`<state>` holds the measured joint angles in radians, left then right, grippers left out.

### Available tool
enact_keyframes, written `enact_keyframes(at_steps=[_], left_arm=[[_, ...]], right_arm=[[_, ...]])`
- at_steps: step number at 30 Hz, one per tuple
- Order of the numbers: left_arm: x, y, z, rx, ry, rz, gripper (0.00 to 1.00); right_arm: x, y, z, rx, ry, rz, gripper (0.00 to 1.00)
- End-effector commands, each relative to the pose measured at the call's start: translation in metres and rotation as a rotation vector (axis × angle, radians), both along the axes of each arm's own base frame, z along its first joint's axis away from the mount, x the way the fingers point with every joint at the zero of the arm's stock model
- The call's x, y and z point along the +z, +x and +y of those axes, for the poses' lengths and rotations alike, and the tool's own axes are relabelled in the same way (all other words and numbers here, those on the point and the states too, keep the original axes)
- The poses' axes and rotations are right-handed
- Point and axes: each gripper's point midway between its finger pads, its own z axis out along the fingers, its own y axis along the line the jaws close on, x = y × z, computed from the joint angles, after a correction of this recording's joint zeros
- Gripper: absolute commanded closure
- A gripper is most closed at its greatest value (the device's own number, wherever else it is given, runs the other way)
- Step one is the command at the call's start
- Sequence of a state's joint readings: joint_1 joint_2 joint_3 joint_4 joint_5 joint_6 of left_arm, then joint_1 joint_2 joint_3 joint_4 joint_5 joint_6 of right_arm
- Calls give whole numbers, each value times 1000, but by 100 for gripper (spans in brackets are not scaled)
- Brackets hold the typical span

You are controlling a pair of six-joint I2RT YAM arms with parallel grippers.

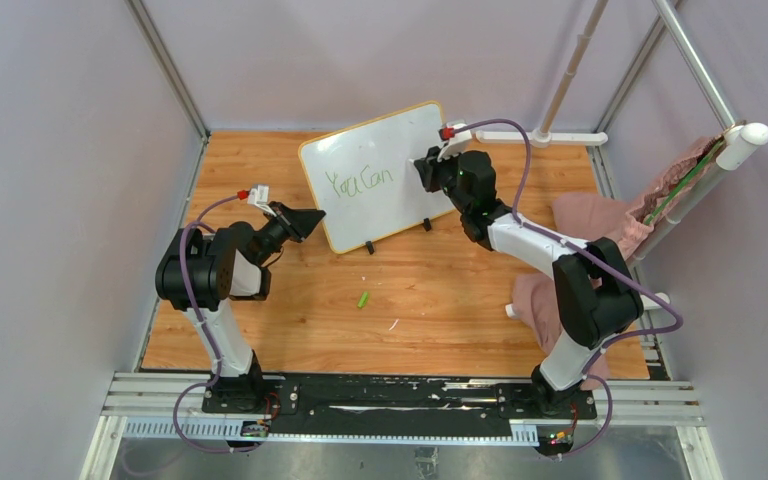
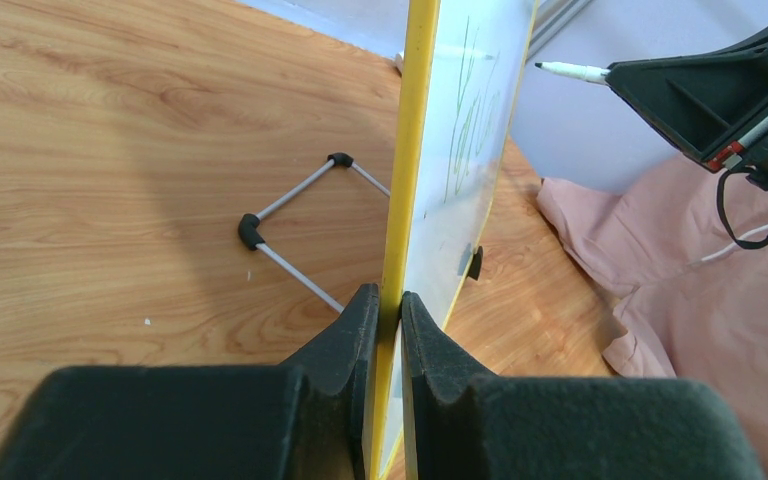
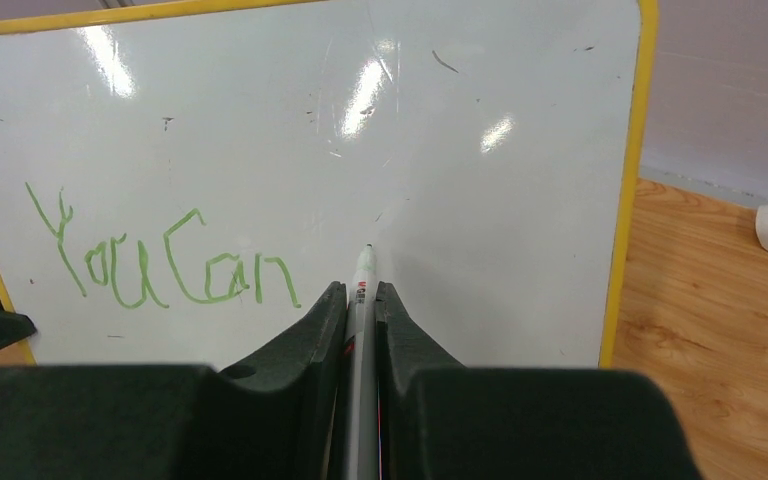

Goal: Write a sentence on the whiteboard

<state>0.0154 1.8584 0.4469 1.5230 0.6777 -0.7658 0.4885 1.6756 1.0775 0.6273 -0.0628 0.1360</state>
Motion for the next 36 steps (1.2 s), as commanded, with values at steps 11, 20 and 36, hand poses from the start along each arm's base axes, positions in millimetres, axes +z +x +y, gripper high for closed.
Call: enact_keyframes(at_steps=[11,20,36], left_arm=[[-5,0,-1,-2,15,-11,100],[-5,0,-2,-3,15,-11,100],[-5,0,-1,-2,15,-11,100]], right_arm=[[-12,-8,17,74,-44,0,100],[-18,-8,19,83,-54,13,100],[-21,-1,22,77,-75,26,100]])
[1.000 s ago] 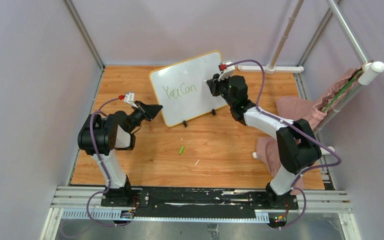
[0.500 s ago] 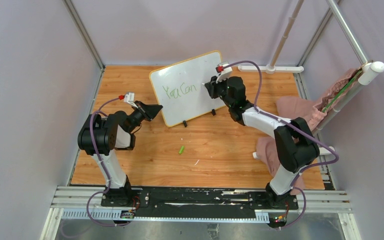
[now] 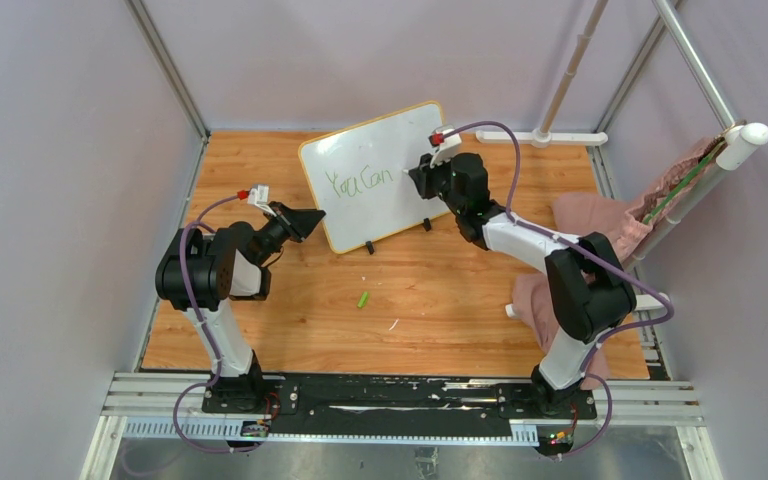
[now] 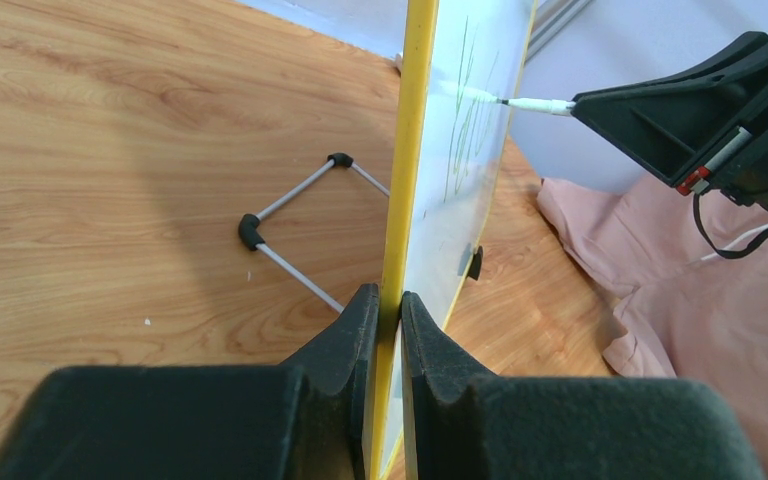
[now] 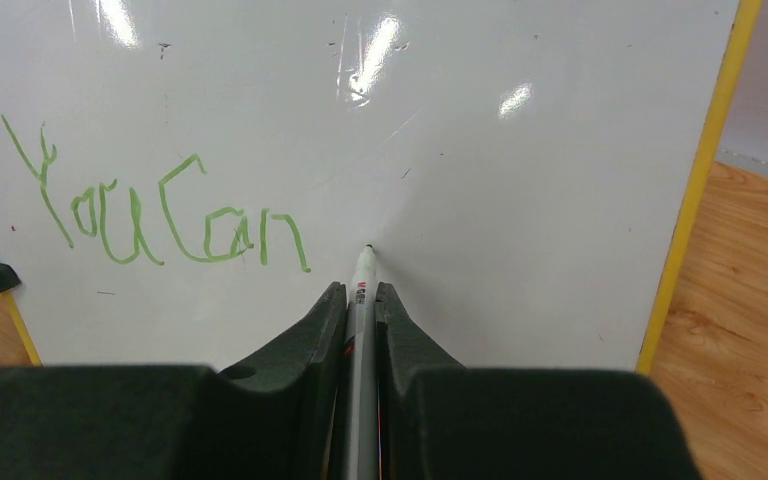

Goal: Write a sentence on the whiteboard

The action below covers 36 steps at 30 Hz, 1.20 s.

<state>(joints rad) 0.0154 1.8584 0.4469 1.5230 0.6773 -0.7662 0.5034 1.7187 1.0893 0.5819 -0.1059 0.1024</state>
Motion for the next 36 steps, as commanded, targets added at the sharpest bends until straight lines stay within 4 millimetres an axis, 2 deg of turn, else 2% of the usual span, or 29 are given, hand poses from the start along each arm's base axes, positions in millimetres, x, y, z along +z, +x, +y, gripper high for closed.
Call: enact_keyframes(at_steps=[1,9,17,28,36], left_arm=[[-5,0,-1,-2,15,-12,100],[-5,0,-1,-2,15,-11,100],[-5,0,-1,-1,15,-11,100],[-5,0,-1,-1,14,-11,100],[-5,0,-1,-2,14,-11,100]], right_arm=[[8,4,9,17,-11,-29,100],[13,2,22,46,-7,-37,100],[5,-3,30,68,-19,-23,100],[-11,-13,22,50,-31,5,100],[-15,-13,11,12,-42,9,100]])
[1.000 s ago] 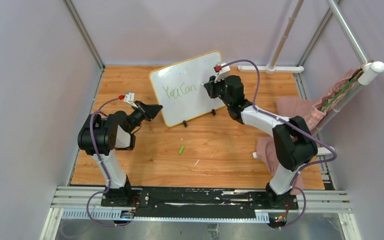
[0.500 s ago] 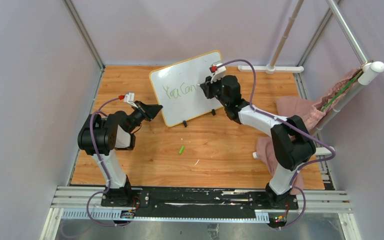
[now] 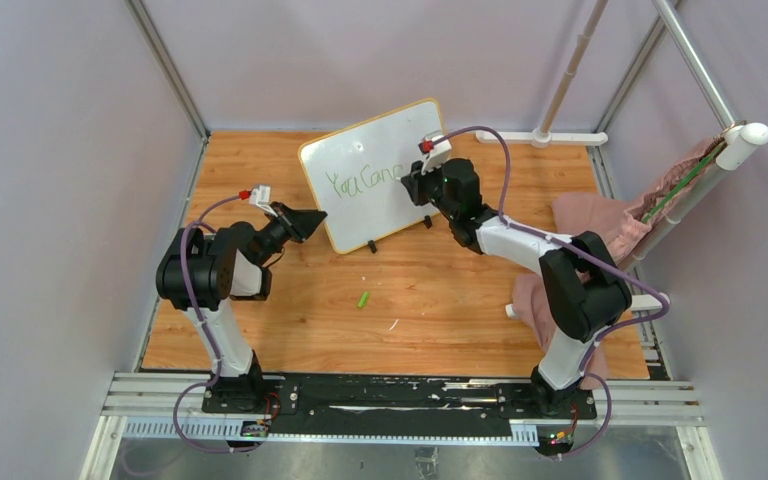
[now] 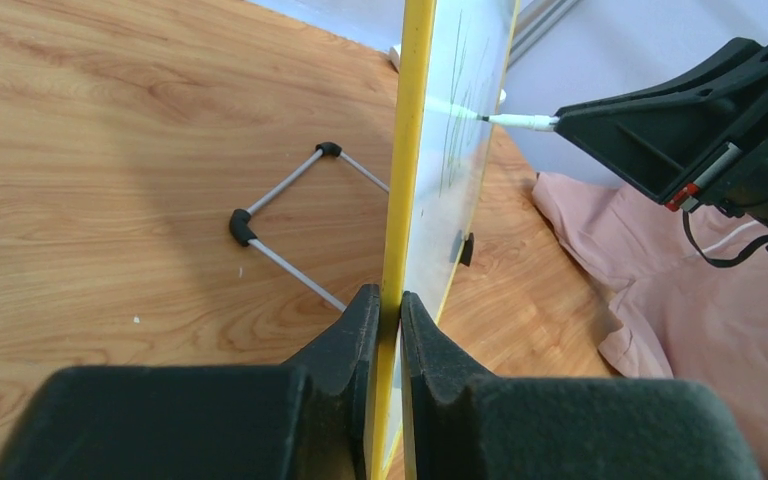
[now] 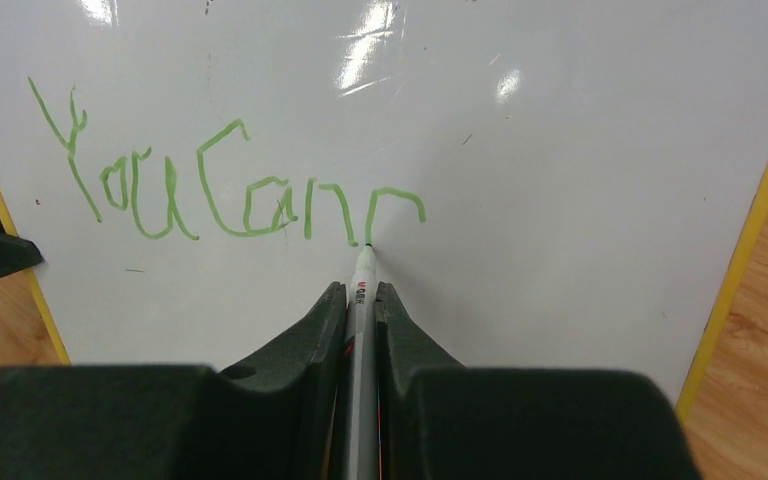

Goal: Write a sentence on the whiteboard

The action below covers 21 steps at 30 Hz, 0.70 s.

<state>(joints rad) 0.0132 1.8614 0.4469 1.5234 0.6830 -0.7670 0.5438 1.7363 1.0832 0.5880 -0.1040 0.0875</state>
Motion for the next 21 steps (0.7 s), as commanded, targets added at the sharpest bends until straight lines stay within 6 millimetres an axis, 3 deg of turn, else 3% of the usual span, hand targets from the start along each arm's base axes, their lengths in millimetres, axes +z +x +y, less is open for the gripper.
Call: enact_keyframes(at_steps=[1,9,21], left_arm=[[-4,1,0,6,14,-14,100],[-4,1,0,6,14,-13,100],[-4,1,0,5,14,-14,100]], right_arm=[[-3,-2,-9,-36,-21,0,100],[9,5,-21,-77,-9,-23,100],[23,17,-21,-88,3,-45,100]])
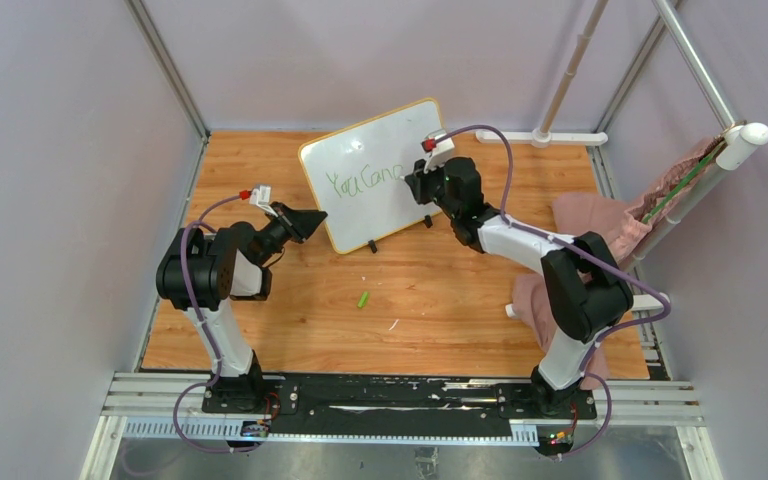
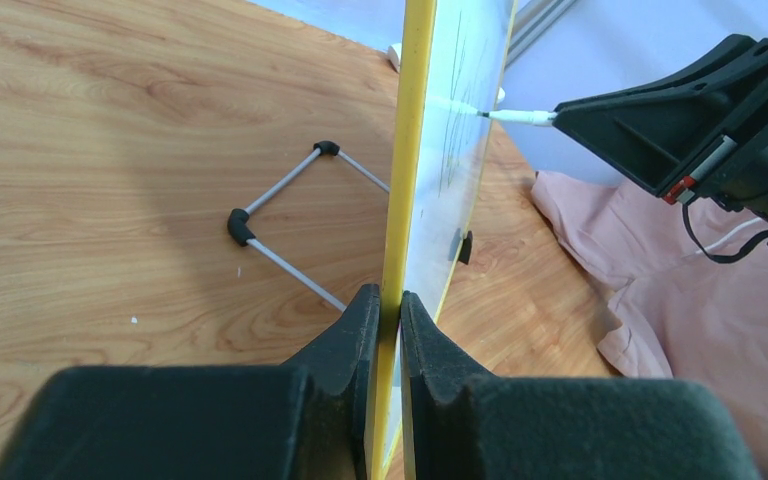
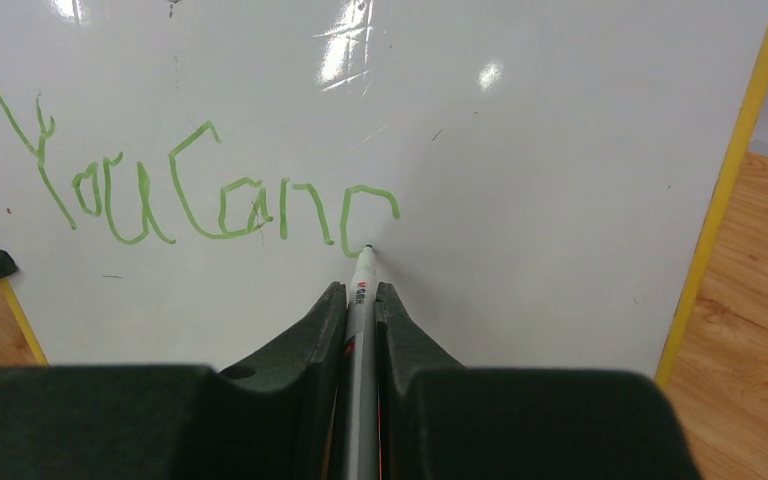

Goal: Write a sentence on the whiteboard

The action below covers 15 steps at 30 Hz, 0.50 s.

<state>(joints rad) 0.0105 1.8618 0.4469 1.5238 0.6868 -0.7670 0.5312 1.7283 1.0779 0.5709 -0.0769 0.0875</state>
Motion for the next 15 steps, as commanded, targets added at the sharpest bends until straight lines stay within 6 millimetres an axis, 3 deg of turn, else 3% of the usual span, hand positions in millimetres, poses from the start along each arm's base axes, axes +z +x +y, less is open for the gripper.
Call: enact_keyframes(at_steps=[1,9,11,15], left_arm=[[-4,2,2,12,13,-14,100],[-4,2,2,12,13,-14,100],[-4,-2,-9,-16,13,-13,100],[-4,-2,-10,-17,13,-15,100]], right_arm=[[26,14,-10,-50,14,-57,100],[35,20,-9,-52,14,-70,100],[36,21,-9,-51,15,-71,100],[41,22,-8,-45,19,-77,100]])
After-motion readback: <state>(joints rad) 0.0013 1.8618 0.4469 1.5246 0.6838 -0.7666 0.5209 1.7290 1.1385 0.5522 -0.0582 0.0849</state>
